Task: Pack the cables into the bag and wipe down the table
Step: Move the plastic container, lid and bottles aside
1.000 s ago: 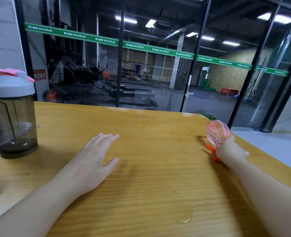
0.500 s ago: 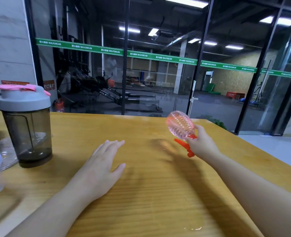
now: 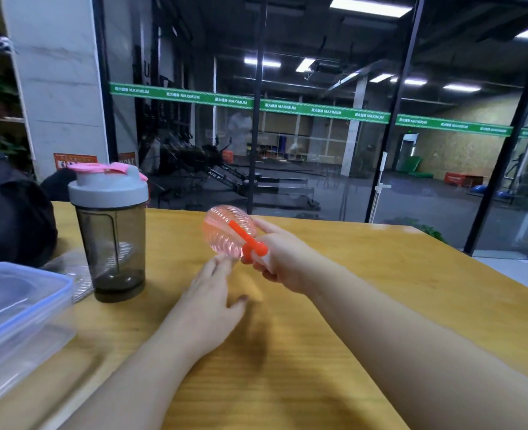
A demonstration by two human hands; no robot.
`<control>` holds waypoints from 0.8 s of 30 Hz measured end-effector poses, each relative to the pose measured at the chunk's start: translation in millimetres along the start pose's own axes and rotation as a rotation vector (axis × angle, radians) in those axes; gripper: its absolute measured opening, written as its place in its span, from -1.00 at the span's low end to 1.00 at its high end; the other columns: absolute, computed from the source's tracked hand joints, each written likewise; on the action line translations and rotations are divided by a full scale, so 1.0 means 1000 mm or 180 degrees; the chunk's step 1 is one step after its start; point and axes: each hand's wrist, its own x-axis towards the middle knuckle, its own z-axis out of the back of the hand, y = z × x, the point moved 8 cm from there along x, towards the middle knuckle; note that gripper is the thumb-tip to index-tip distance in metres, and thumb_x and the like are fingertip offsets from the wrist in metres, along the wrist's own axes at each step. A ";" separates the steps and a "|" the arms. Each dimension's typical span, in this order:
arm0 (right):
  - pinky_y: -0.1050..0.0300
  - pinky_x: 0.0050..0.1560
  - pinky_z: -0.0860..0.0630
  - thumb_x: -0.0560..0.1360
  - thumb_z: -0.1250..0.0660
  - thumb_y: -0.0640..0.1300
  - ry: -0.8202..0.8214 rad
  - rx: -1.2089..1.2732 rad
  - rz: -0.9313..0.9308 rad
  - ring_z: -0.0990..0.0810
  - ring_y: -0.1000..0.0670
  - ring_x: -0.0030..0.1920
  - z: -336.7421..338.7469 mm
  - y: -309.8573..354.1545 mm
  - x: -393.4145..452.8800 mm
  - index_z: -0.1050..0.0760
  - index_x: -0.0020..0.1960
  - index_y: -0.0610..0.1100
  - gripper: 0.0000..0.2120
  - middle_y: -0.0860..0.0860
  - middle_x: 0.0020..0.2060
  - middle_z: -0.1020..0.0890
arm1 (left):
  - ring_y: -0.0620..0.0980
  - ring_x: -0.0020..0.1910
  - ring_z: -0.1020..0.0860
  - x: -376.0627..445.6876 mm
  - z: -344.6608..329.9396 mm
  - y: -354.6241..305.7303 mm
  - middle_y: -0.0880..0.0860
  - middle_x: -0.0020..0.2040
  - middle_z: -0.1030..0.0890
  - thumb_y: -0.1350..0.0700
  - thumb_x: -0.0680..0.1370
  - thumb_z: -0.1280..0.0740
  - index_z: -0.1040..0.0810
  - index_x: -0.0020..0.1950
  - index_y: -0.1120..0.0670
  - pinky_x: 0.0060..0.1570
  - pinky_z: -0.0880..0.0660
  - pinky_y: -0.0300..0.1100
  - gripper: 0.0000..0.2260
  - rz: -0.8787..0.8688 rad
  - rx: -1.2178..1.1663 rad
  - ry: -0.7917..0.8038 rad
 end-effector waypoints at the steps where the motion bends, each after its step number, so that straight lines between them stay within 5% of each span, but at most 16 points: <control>1: 0.19 -0.40 -0.11 0.49 -0.11 -0.27 0.0088 0.0129 -0.0082 -0.35 0.08 -0.45 -0.009 0.001 0.004 -0.51 0.04 0.18 -0.61 -0.02 -0.37 -0.54 | -0.07 0.45 -0.15 0.001 0.001 0.003 -0.07 0.48 -0.11 0.00 0.50 -0.31 0.00 0.51 -0.08 0.42 -0.11 -0.18 -0.32 0.0030 -0.0029 -0.0019; 4: 0.23 -0.37 -0.19 0.57 -0.12 -0.06 0.0272 0.0696 -0.0667 -0.37 0.09 -0.43 -0.030 0.001 0.010 -0.51 -0.10 0.06 -0.79 0.02 -0.39 -0.53 | -0.09 0.49 -0.04 0.003 0.009 0.014 -0.08 0.51 -0.01 0.03 0.50 -0.32 0.10 0.51 -0.14 0.36 -0.02 -0.26 -0.26 0.0170 -0.0038 -0.0130; 7: 0.26 -0.34 -0.29 0.55 -0.13 -0.03 0.0407 0.0855 -0.1035 -0.39 0.10 -0.45 -0.039 0.003 0.016 -0.49 -0.28 -0.08 -0.71 0.02 -0.42 -0.51 | -0.06 0.49 -0.05 0.004 0.015 0.029 -0.09 0.53 0.07 0.05 0.50 -0.30 0.12 0.49 -0.22 0.36 -0.09 -0.20 -0.26 0.0376 -0.0071 -0.0137; 11: 0.22 -0.30 -0.34 0.55 -0.04 -0.16 0.0625 0.1262 -0.1162 -0.41 0.08 -0.45 -0.054 0.011 0.021 -0.57 -0.06 -0.05 -0.69 0.01 -0.42 -0.46 | -0.07 0.47 -0.14 0.005 0.024 0.032 -0.11 0.52 -0.01 0.07 0.48 -0.30 0.15 0.49 -0.20 0.29 -0.18 -0.24 -0.24 0.0351 -0.0196 -0.0310; 15: 0.15 -0.27 -0.35 0.52 -0.03 -0.18 0.0768 0.1245 -0.1205 -0.45 0.04 -0.43 -0.064 0.017 0.027 -0.46 -0.16 -0.12 -0.77 0.00 -0.46 -0.47 | -0.10 0.40 -0.24 0.005 0.036 0.031 -0.08 0.47 -0.21 0.09 0.48 -0.27 0.08 0.47 -0.16 0.22 -0.21 -0.28 -0.30 0.0328 -0.0151 -0.0583; 19: 0.17 -0.30 -0.39 0.46 -0.01 -0.19 0.0762 0.1223 -0.1067 -0.50 -0.02 -0.38 -0.066 0.029 0.041 -0.47 -0.04 -0.12 -0.74 -0.04 -0.37 -0.50 | -0.10 0.44 -0.17 0.005 0.039 0.035 -0.05 0.50 -0.14 0.14 0.48 -0.27 0.11 0.51 -0.07 0.32 -0.14 -0.27 -0.27 0.0390 -0.0053 -0.0628; 24: 0.19 -0.29 -0.41 0.45 -0.14 0.21 0.1155 0.0572 -0.0811 -0.47 0.01 -0.41 -0.074 0.050 0.058 -0.47 0.03 -0.08 -0.60 -0.10 -0.25 -0.53 | 0.06 0.38 -0.29 0.003 0.048 0.051 0.08 0.44 -0.26 0.16 0.48 -0.25 0.02 0.50 0.02 0.28 -0.30 -0.08 -0.34 0.0878 0.0055 -0.0805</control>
